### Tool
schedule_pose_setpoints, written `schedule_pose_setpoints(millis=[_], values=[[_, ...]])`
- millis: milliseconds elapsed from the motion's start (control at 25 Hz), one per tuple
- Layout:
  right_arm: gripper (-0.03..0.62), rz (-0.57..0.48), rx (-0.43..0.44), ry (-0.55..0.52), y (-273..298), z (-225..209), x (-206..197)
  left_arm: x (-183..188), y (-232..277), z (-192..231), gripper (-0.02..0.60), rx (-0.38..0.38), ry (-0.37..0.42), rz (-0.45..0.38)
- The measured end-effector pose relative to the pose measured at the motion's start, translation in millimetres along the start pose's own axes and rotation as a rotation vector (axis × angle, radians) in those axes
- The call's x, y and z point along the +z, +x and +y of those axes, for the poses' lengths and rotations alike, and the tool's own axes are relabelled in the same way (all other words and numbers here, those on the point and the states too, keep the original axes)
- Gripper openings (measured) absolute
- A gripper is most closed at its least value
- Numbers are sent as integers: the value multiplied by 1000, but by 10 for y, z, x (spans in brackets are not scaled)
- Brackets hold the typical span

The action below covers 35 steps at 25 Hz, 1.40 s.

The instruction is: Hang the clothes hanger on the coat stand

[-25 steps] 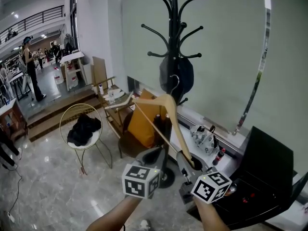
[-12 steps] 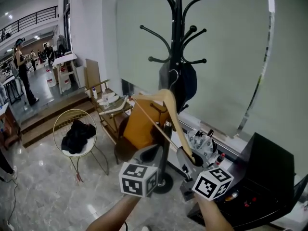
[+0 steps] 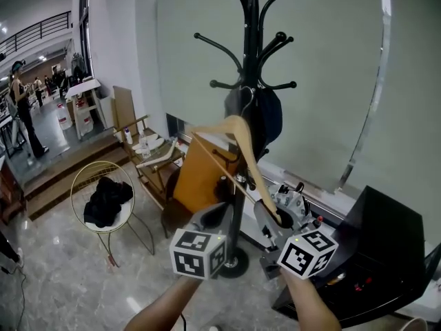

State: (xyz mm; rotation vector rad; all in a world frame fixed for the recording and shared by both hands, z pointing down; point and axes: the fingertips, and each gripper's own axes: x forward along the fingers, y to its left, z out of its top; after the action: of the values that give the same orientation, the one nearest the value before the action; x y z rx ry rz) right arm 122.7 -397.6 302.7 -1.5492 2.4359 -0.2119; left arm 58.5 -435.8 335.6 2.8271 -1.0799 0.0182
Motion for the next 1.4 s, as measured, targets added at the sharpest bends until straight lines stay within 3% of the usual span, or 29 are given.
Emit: schedule_pose_setpoints(millis=[640,1400], values=[[41,-28,-58,-28,302,-60,47,40,146,226,5,-58,17,3],[41,12,-17,-54,571,-407,146,54,425,287,5,-2,4,-2]])
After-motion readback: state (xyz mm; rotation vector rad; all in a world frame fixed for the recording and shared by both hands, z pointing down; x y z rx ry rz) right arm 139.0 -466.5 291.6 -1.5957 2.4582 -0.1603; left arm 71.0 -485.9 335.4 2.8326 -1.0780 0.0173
